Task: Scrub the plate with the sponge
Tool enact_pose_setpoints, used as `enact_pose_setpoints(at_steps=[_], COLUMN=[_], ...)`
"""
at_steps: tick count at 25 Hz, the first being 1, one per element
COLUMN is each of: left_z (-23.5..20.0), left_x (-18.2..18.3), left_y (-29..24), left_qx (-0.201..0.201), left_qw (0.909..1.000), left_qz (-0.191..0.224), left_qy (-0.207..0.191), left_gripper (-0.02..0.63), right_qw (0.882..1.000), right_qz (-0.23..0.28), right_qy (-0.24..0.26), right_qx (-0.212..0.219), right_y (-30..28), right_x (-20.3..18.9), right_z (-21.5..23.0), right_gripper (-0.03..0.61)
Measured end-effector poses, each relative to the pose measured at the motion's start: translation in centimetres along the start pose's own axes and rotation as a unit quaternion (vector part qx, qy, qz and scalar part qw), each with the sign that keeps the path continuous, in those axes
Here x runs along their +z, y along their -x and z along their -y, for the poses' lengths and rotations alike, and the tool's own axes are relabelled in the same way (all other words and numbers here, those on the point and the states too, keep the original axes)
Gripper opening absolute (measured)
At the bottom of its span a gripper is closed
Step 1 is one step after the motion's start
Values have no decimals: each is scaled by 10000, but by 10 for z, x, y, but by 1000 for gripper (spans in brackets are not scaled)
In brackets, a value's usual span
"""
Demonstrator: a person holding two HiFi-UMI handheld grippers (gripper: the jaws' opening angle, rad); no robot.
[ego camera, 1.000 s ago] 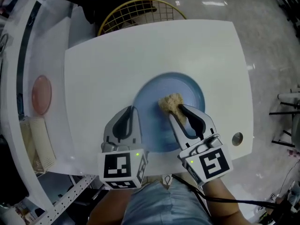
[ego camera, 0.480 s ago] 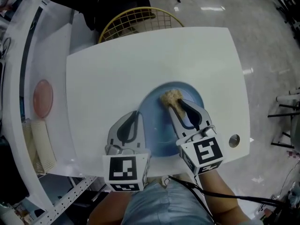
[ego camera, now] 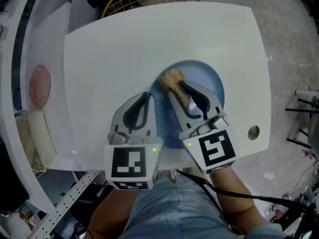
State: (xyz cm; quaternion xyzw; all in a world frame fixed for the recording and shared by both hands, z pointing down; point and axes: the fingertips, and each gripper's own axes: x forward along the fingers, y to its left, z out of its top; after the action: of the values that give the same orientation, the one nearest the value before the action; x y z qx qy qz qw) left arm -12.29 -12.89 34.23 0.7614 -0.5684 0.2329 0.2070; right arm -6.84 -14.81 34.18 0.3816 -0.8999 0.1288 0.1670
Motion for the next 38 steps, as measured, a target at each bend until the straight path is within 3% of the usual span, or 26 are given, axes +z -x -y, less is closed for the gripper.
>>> enact_pose_setpoints(at_steps=[7,17,38], left_z=[-4,-4,-6], left_x=[-5,-8,-13], left_y=[0,7,23], left_qx=[-25,11,170], left_qw=[10000,10000,9997], left_qz=[-10,84,132], left_qy=[-43,4,-125], left_gripper=[23,23,23], right_qw=[9989,9979,9862], right_qz=[10,50,-473], right_qy=[165,-39,-64], right_qx=[437,642,1586], right_y=[5,20,56], right_x=[-5,-18,-60], right_z=[-34,-49,-109], right_gripper=[106,101,95])
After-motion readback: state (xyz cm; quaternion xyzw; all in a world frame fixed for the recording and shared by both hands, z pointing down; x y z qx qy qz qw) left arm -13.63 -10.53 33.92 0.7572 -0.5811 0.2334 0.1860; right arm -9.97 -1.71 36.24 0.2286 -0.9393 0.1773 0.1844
